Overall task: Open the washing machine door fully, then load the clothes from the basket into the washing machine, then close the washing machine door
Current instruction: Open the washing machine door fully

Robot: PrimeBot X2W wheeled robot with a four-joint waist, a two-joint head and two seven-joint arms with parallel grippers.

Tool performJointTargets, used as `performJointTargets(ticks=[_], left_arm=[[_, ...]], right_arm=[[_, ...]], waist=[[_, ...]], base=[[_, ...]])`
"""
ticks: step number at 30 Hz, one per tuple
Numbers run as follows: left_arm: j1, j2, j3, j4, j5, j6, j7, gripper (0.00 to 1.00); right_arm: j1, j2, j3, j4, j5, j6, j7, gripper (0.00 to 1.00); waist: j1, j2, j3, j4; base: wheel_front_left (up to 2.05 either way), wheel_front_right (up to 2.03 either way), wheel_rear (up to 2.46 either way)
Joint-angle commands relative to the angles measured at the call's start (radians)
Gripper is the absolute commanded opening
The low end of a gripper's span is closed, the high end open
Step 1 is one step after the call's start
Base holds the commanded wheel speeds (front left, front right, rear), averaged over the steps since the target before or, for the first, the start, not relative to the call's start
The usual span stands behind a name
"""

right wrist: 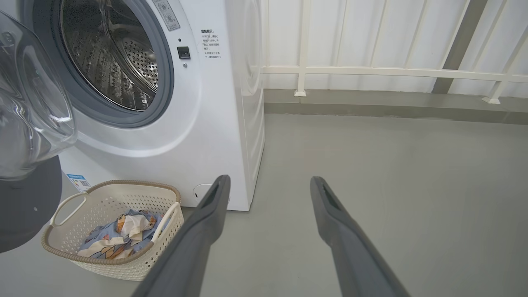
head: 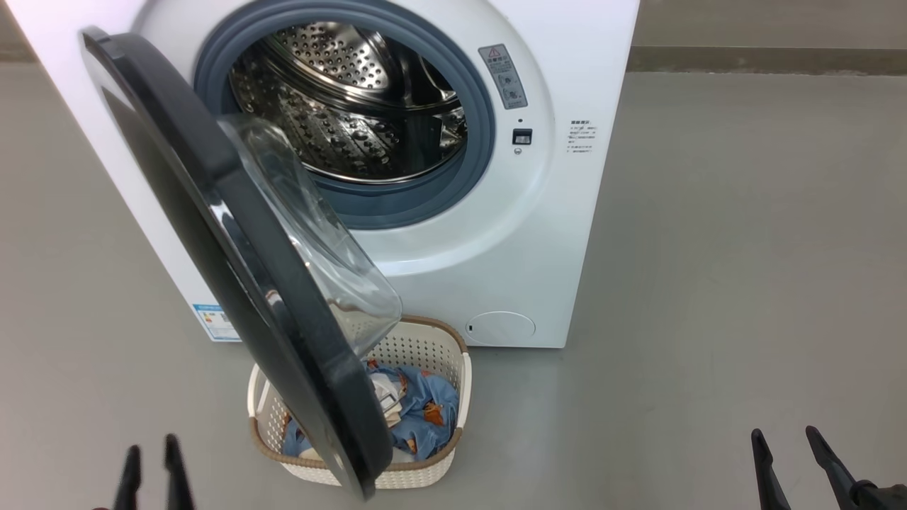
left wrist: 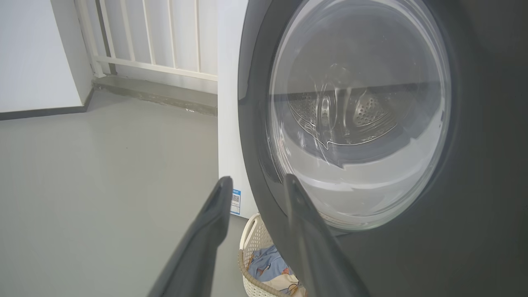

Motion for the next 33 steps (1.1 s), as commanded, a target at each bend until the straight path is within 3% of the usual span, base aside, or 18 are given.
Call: performJointTargets(ticks=[1,10,18,24,29,33], left_arm=[[-0.015,0.013,0.030,-0.022,0.001,-0.006,-0.006,0.00],[-0.049,0.013,0.044,-0.098,0.004,0.048,-0.006,0.00],[-0.106,0.013,0.010,-0.359,0.124,0.183,-0.006,0.00],[-0.142,0.014,-0.119,-0.588,0.200,0.212,0.027,0.00],[-0.216,0.015,-0.316,-0.748,0.225,0.153,0.196,0.00],[-0.260,0.013,-0.494,-0.719,0.160,0.146,0.301,0.00]], right_arm=[[-0.017,-0.022,0.027,-0.021,-0.006,0.002,-0.012,1.00],[-0.015,-0.021,0.021,-0.026,-0.001,0.002,-0.012,1.00],[-0.013,-0.015,0.020,-0.026,-0.004,0.002,-0.012,1.00],[-0.009,-0.007,0.011,-0.023,-0.004,0.002,-0.012,1.00],[-0.001,0.002,-0.014,-0.024,0.000,0.002,-0.012,1.00],[-0.006,0.007,-0.004,-0.025,0.001,0.002,-0.012,1.00]], waist=[[0.0000,-0.0001,0.001,0.003],[0.0000,-0.0001,0.008,0.012],[0.0000,-0.0001,0.009,0.014],[0.0000,-0.0001,0.000,0.029],[0.0000,-0.0001,-0.001,0.064],[0.0000,-0.0001,0.008,0.085]], base=[[0.00,0.00,0.00],[0.00,0.00,0.00],[0.00,0.00,0.00],[0.00,0.00,0.00],[0.00,0.00,0.00],[0.00,0.00,0.00]])
